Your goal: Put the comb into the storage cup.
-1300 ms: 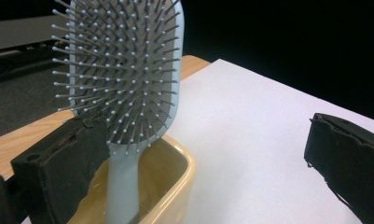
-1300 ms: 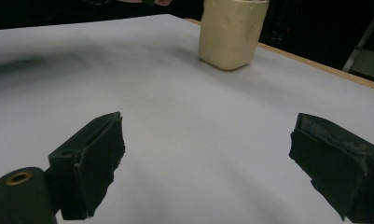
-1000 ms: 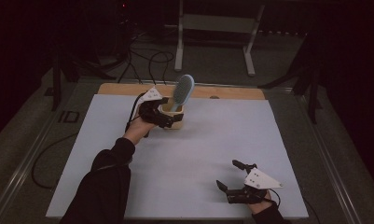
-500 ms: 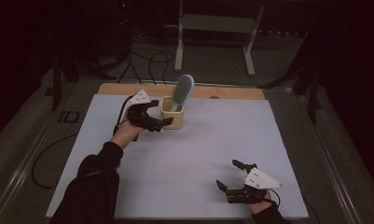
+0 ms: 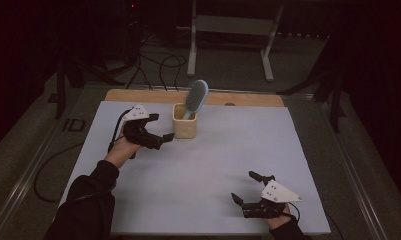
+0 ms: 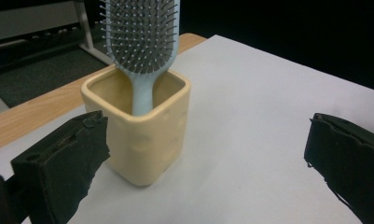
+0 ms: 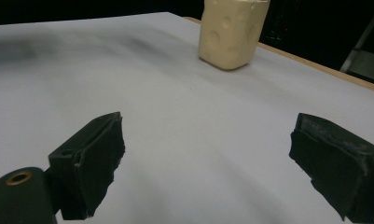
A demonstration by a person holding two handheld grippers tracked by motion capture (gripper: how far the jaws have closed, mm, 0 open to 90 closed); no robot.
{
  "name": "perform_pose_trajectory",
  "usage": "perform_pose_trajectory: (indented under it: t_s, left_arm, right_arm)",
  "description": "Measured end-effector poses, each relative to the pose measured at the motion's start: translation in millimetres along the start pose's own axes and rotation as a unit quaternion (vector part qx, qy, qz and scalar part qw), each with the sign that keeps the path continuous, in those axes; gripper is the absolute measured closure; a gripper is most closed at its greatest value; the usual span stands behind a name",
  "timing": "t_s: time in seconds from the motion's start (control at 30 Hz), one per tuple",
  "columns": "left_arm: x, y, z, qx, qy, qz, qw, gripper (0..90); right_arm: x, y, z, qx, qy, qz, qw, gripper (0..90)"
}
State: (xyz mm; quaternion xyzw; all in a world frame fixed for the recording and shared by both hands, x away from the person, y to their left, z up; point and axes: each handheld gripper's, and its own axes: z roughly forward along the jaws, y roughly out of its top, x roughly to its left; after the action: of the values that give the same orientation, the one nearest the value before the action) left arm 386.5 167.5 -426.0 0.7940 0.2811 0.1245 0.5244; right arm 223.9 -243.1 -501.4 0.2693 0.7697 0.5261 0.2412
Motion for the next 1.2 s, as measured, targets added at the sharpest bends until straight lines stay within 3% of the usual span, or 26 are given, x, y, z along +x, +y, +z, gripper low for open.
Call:
perform_pose_trajectory:
  t_s: [0.57,1.2]
  left_arm:
    - [-9.8,-35.8,-34.8,0.004,0.003,0.007,1.0000,0.0]
    - [-21.1,-68.8,-61.5,0.003,-0.008,-0.011,0.9999,0.0]
  right_arm:
    - [0.7,0.2,0.7,0.002,0.001,0.000,1.0000,9.3]
    - [1.7,0.5,1.8,0.004,0.000,-0.002,1.0000,9.3]
